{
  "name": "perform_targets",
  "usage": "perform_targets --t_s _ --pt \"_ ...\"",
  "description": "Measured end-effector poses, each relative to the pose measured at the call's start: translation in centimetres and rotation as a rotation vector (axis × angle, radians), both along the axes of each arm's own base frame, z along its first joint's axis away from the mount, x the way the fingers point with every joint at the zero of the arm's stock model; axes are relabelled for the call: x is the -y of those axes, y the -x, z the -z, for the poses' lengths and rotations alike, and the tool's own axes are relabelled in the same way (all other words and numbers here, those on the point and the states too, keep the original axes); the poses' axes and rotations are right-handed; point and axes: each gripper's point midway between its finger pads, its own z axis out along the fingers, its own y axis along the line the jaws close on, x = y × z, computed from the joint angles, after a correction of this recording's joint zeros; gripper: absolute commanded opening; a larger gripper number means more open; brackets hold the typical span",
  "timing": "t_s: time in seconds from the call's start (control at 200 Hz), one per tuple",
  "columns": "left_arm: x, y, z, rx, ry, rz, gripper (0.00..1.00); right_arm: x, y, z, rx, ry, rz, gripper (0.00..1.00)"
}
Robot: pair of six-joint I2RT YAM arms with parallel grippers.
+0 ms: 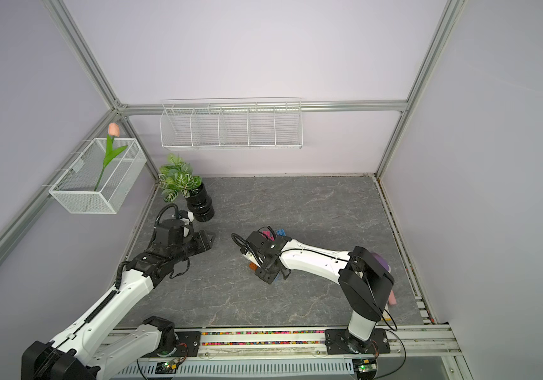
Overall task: Assemble the letter p with lego
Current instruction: Assemble the lego brick with the lego brick.
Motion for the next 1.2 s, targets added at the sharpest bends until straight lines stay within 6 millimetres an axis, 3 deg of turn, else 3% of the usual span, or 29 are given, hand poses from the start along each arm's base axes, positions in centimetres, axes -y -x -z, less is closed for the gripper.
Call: perform_targets --t_s 1.2 --pt "0.0 0.3 0.4 -0.020 -0.005 0.003 0.56 1.3 -1.0 0.3 -0.035 0.047 0.085 0.19"
